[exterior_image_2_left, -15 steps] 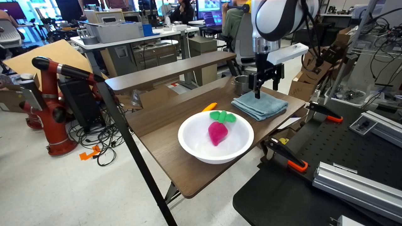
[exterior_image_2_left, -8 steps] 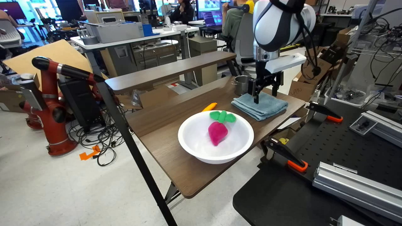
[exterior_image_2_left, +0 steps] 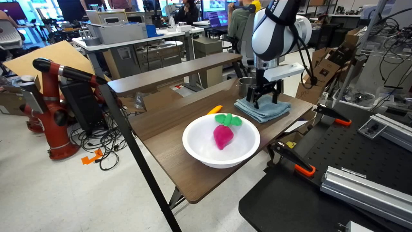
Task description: Slide the blue towel backwards
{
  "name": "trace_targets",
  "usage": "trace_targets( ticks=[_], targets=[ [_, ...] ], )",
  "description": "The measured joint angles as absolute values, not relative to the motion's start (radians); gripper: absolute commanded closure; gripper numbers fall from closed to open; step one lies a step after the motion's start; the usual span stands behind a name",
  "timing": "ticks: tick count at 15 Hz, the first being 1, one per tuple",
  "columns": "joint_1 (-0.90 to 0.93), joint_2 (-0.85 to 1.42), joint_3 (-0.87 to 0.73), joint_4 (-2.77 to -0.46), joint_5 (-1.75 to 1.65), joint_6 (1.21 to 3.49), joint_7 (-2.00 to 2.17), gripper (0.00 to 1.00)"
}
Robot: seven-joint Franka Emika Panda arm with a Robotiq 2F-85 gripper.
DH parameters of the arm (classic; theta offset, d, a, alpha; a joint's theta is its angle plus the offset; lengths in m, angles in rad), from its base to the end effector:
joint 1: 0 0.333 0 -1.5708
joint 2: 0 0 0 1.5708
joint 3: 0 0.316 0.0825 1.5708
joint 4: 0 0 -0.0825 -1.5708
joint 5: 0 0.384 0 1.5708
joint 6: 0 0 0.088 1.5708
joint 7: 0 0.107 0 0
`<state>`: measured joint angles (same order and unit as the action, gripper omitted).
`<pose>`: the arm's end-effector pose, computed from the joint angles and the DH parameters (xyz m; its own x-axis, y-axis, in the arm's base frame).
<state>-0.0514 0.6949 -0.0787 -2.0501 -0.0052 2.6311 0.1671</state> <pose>0.5609 -0.0755 0.0854 0.9558 -0.2757 -0.1020 -0.2695 -0.9604 0.0703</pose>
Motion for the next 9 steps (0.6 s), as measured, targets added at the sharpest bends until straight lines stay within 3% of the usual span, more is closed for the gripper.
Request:
trace_targets(
  ticks=[9],
  targets=[
    [-0.02, 0.742, -0.046, -1.95, -0.004, 2.601, 0.164, 0.0]
  ],
)
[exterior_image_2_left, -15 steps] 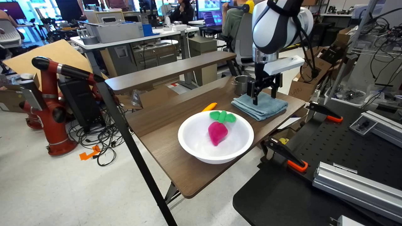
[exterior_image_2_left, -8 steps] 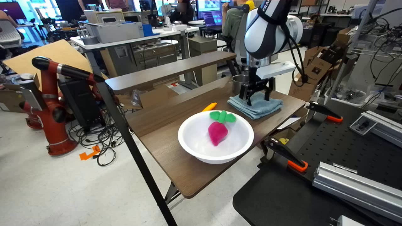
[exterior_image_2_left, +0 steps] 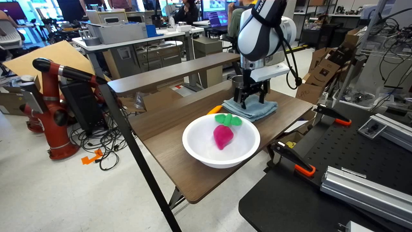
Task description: Slide the blue towel backwards
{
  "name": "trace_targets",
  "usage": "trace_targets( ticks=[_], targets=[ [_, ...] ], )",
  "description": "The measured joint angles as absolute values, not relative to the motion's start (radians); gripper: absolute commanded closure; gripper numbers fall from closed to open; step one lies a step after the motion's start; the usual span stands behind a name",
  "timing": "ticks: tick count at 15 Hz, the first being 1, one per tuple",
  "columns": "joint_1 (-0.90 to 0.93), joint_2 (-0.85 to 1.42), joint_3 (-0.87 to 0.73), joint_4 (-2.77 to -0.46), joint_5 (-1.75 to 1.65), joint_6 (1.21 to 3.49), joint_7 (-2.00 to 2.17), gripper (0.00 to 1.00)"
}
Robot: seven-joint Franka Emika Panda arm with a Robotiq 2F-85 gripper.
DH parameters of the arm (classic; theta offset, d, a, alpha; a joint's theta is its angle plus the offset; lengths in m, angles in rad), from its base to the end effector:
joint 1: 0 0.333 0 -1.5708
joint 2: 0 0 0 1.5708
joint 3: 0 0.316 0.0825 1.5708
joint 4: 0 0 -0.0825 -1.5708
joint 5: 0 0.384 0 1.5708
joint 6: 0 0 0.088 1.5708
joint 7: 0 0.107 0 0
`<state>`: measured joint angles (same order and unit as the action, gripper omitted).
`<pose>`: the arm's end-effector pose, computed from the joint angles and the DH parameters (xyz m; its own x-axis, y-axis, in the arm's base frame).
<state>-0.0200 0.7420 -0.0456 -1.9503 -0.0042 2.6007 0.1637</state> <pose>0.5922 -0.0393 0.0859 0.9730 -0.2146 -0.0845 -0.2112 -0.9763 0.0470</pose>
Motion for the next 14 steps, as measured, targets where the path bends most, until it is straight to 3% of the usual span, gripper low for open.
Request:
trace_targets(
  ticks=[14],
  targets=[
    [0.093, 0.843, -0.048, -1.71, -0.016, 2.449, 0.197, 0.0]
  ],
)
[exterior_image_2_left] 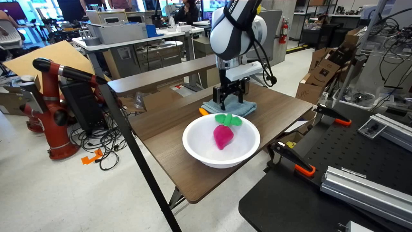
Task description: Slide the blue towel backwards
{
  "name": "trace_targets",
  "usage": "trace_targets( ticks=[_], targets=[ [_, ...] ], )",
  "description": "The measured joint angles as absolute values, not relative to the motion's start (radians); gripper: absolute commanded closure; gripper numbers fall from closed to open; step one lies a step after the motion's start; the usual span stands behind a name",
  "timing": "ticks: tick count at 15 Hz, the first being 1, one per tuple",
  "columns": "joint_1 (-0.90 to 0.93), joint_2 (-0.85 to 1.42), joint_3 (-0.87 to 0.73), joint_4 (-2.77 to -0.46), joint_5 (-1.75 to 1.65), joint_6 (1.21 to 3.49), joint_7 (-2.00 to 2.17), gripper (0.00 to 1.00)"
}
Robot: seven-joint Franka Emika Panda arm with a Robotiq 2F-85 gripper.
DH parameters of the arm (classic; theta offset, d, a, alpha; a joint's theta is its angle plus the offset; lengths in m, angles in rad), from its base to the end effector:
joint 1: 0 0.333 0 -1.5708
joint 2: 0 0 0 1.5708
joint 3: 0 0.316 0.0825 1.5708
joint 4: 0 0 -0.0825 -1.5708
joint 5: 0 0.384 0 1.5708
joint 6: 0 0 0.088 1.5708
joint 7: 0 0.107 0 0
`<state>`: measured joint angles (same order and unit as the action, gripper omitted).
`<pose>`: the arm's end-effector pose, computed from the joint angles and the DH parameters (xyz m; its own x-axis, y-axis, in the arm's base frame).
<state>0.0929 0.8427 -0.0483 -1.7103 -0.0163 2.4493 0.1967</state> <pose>0.6485 0.0308 0.0931 0.9876 -0.1268 -0.0926 -0.1212 -0.9905 0.0644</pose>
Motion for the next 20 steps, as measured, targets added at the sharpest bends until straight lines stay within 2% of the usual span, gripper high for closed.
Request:
trace_targets(
  ticks=[20],
  targets=[
    [0.108, 1.066, -0.07, -1.257, -0.017, 2.155, 0.22, 0.0]
  ],
)
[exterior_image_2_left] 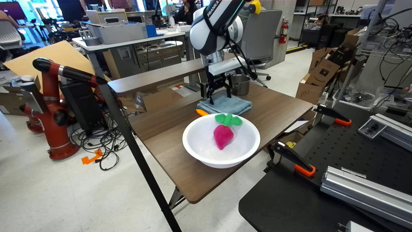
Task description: Slide the blue towel backwards
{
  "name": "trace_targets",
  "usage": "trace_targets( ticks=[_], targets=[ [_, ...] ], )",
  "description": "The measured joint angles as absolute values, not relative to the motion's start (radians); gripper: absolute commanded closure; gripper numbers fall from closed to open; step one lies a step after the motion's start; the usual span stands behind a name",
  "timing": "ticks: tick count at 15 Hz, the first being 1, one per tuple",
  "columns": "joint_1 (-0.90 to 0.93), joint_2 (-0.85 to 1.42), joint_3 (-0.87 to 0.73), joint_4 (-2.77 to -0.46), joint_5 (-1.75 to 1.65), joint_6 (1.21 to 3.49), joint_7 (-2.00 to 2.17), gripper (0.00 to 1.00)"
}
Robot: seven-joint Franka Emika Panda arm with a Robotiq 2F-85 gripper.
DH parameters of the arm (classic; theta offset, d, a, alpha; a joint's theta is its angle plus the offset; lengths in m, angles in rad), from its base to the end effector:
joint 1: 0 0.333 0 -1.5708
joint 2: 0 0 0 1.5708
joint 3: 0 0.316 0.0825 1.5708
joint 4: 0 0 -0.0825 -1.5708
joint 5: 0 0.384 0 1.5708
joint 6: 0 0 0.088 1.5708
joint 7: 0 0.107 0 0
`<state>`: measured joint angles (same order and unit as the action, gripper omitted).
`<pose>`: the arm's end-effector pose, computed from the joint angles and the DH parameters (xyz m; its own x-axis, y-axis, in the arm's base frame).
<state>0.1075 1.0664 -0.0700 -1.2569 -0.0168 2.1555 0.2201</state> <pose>0.7215 0.0377 0.0923 0.9783 -0.1471 -0.1462 -0.1320 -0.9854 0.1080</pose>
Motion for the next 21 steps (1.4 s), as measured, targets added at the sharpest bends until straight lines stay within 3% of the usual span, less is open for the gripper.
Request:
trace_targets(
  ticks=[21],
  targets=[
    [0.096, 1.283, -0.074, -0.814, -0.017, 1.938, 0.233, 0.0]
  ],
)
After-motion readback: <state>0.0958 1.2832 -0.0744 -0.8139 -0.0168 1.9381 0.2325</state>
